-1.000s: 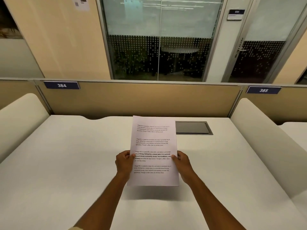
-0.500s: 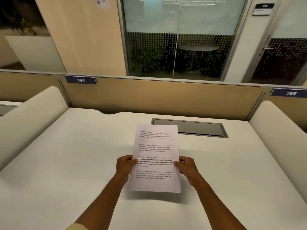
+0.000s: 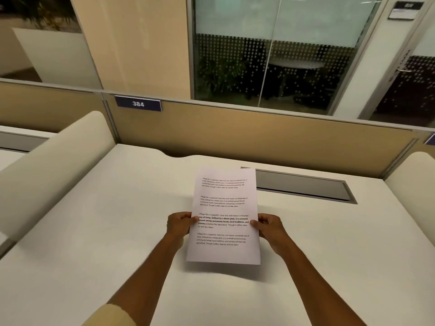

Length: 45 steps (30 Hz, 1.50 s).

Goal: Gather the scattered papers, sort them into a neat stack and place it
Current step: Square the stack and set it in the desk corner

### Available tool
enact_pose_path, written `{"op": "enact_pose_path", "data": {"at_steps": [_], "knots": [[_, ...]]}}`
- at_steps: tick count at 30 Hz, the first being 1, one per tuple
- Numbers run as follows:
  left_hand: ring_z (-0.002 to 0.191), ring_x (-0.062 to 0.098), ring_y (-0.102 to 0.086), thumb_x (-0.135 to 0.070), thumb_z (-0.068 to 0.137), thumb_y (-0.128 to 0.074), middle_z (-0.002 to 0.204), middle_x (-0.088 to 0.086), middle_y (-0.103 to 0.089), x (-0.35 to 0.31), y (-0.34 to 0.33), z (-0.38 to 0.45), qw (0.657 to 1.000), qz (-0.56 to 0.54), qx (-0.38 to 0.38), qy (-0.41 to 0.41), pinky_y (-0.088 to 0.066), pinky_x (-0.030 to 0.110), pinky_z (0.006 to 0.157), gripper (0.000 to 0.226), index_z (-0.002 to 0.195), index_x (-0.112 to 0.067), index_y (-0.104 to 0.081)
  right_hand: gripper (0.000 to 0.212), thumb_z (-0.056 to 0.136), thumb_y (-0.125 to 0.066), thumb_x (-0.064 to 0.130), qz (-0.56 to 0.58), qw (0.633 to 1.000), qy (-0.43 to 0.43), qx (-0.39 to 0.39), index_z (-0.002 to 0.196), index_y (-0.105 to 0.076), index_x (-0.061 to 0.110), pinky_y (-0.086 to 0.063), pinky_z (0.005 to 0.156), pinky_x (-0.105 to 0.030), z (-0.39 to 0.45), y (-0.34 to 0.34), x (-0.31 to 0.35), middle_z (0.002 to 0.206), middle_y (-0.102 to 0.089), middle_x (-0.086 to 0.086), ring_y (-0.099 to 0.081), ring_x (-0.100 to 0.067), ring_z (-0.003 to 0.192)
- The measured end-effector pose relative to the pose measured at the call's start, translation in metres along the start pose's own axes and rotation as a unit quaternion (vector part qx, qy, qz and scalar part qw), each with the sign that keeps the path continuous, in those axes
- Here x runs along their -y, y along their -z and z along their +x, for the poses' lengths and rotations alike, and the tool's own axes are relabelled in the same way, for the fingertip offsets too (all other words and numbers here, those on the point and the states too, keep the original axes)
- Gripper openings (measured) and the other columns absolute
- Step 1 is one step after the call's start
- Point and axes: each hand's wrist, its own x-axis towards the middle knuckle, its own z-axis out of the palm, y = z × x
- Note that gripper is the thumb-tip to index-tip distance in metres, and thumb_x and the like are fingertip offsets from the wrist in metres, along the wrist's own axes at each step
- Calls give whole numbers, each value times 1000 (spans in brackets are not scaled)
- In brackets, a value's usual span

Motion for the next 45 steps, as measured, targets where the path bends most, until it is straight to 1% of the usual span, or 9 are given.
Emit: {"op": "enact_pose_path", "data": {"at_steps": [10,14,18,21,30,35,40,42,45], "knots": [[92,41,-71,1,80,-74,100,22,-74,-45,141,88,998,52,-5,-16,-57,49,89,12,93,1,-72,23,95,-53,-1,46,998,-47,20,113,-66,-4,-57,81,-35,42,-156,17,112,-72,-15,-69,-31,101],[84,34,-71,0,77,-76,93,18,-75,-60,189,118,996,83,-21,-35,-58,35,75,10,87,-1,-74,24,95,-52,-2,51,997,-57,26,115,-65,-6,-56,84,-37,61,-211,25,113,-71,-16,-68,-32,104],[85,34,-71,0,77,-77,94,19,-75,-75,229,142,993,104,-37,-37,-58,45,88,8,82,-3,-73,25,95,-51,-3,48,996,-68,32,115,-65,-5,-57,80,-34,81,-260,34,112,-71,-16,-69,-30,100],[81,30,-69,0,76,-77,93,19,-74,-85,255,161,991,112,-61,-39,-57,40,85,8,77,-6,-72,23,94,-51,-4,37,996,-73,33,110,-67,-3,-57,75,-30,97,-294,43,110,-72,-14,-71,-27,95],[88,33,-71,-6,76,-79,97,16,-75,-105,310,213,980,163,-109,-35,-57,42,89,15,90,-3,-73,21,88,-60,-2,-5,997,-75,-8,104,-73,2,-58,89,-43,144,-372,50,102,-75,-12,-72,-29,94],[87,33,-72,-7,76,-78,92,15,-76,-112,330,246,973,191,-123,-30,-58,46,88,12,88,-4,-75,17,84,-65,0,-21,996,-72,-42,92,-75,10,-60,75,-33,172,-403,60,92,-76,-8,-74,-25,84],[71,21,-64,-7,76,-78,93,14,-75,-120,342,279,954,249,-163,-39,-51,28,74,9,84,-5,-74,12,81,-68,4,-35,995,-79,-52,84,-71,16,-62,72,-38,201,-433,69,89,-76,-6,-74,-26,80],[77,26,-66,-8,75,-79,90,15,-75,-124,346,293,938,291,-182,-50,-48,27,76,13,85,-1,-75,13,80,-70,5,-42,994,-81,-64,89,-68,14,-62,74,-42,212,-445,70,91,-75,-7,-73,-27,82],[81,34,-68,-7,75,-75,80,17,-74,-130,348,310,917,344,-192,-60,-45,26,69,12,66,-4,-68,19,79,-71,4,-51,992,-74,-88,97,-67,9,-60,81,-45,224,-458,68,93,-74,-9,-72,-28,86]]}}
